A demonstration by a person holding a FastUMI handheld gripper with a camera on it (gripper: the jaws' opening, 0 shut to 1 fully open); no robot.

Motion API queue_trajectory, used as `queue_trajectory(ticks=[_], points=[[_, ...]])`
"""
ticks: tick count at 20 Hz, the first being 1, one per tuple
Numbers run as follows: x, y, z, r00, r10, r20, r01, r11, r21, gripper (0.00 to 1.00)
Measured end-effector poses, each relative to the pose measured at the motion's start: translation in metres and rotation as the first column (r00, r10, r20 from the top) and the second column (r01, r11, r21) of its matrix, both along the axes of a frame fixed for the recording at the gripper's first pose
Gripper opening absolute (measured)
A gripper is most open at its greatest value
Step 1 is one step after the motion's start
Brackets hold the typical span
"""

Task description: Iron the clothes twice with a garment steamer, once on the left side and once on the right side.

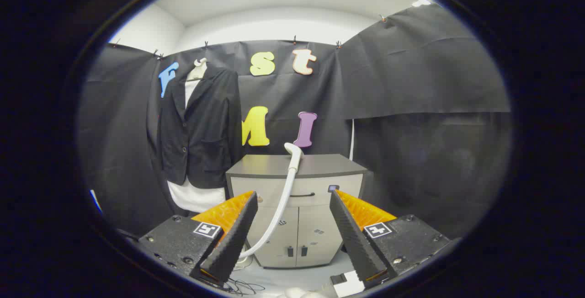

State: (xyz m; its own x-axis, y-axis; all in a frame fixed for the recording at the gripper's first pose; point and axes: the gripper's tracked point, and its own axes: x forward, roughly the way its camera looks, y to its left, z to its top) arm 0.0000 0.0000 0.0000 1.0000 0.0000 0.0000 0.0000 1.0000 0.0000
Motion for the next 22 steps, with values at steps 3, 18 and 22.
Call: queue_trajectory(ticks=[3,18,22], points=[[-0.003,0.000,0.007,1.000,-0.006,0.012,0.006,1.000,0.000,0.99],[0.002,0.015,0.026,1.000,-0.010,-0.005,0.010,1.000,0.003,0.99],[0.028,0.016,0.039,1.000,-0.006,-0.007,0.006,1.000,-0.007,0.99]])
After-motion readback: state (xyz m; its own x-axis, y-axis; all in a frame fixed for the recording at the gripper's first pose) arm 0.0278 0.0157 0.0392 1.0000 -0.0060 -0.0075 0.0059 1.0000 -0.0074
